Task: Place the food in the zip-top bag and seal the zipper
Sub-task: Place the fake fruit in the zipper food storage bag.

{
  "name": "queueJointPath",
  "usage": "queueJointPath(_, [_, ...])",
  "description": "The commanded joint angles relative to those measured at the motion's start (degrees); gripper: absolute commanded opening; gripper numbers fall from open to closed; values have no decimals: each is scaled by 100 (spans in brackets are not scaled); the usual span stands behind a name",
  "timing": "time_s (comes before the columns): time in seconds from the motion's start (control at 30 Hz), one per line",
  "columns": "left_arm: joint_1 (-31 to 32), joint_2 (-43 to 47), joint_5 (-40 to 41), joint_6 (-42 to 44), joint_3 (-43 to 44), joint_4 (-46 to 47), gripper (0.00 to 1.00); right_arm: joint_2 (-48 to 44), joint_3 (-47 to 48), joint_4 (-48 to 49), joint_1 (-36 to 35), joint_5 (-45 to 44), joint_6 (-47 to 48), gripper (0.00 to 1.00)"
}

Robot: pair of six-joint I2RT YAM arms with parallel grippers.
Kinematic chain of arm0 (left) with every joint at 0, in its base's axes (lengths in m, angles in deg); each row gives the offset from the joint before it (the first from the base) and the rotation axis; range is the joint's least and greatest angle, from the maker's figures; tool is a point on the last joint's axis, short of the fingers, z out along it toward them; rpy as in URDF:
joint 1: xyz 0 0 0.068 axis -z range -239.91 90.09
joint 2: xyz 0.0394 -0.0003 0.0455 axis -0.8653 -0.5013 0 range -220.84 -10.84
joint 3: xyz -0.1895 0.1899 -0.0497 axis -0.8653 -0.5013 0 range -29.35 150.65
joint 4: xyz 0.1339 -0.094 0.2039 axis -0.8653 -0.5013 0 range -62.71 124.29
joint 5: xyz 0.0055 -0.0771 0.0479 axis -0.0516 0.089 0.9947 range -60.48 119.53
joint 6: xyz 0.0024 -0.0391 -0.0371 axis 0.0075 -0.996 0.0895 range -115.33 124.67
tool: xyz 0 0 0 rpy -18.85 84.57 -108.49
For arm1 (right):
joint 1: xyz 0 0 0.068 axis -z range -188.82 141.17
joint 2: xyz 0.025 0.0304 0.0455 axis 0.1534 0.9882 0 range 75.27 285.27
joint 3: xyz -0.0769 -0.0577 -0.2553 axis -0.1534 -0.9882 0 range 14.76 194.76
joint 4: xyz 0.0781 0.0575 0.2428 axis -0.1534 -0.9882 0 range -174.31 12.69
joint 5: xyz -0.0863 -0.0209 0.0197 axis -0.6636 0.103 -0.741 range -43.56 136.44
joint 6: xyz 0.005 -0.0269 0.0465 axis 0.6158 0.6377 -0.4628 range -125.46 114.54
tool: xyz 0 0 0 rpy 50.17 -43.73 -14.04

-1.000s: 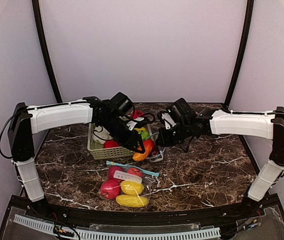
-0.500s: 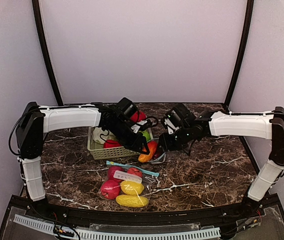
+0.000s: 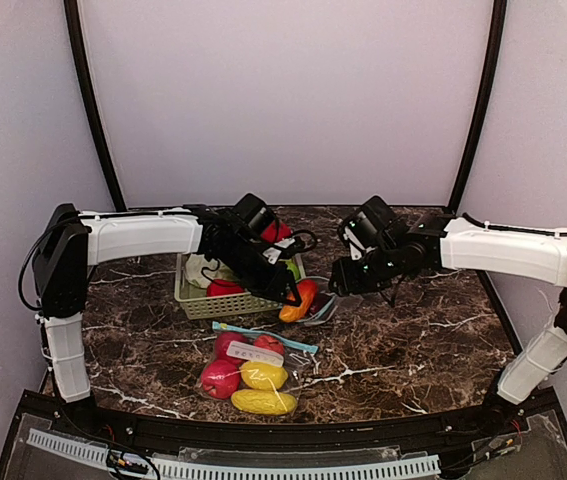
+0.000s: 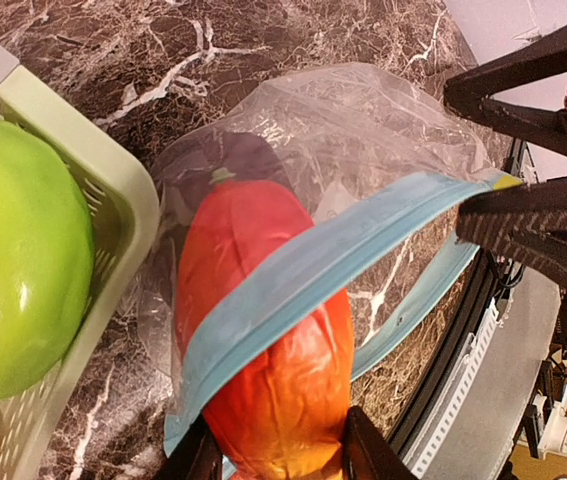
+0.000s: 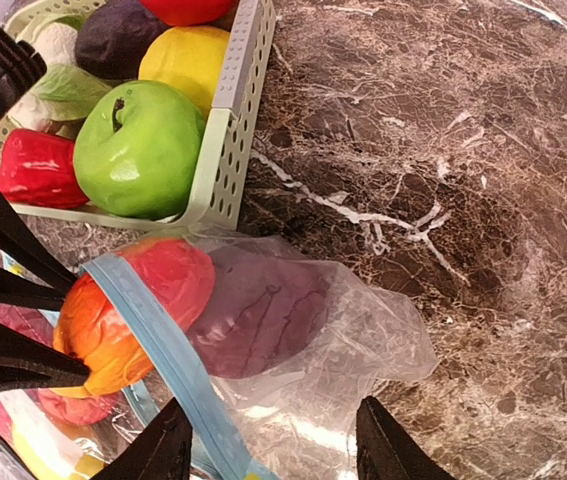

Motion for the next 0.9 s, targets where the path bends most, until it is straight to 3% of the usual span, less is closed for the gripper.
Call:
queueJointPath(0.0, [3,43,-35,-50,146,8,37,-52,-11,-191,-56,-172,10,48])
queueJointPath(0.07, [3,38,-41,-57,169,-1,37,-47,-32,-180,-89,-182,28,46])
queueJointPath(0.2, [3,-5,-101,-2,270,-57,37,18,-50,-124,-102,-216,42,21])
queueJointPath(0.37, [10,-265,-209,280,702,-575,37,25,-18,21,-130,-114,167,0])
queueJointPath(0.87, [194,-940,-434,1241,1664,-1559,42,-270,-781,1370,-132,1106,765,0])
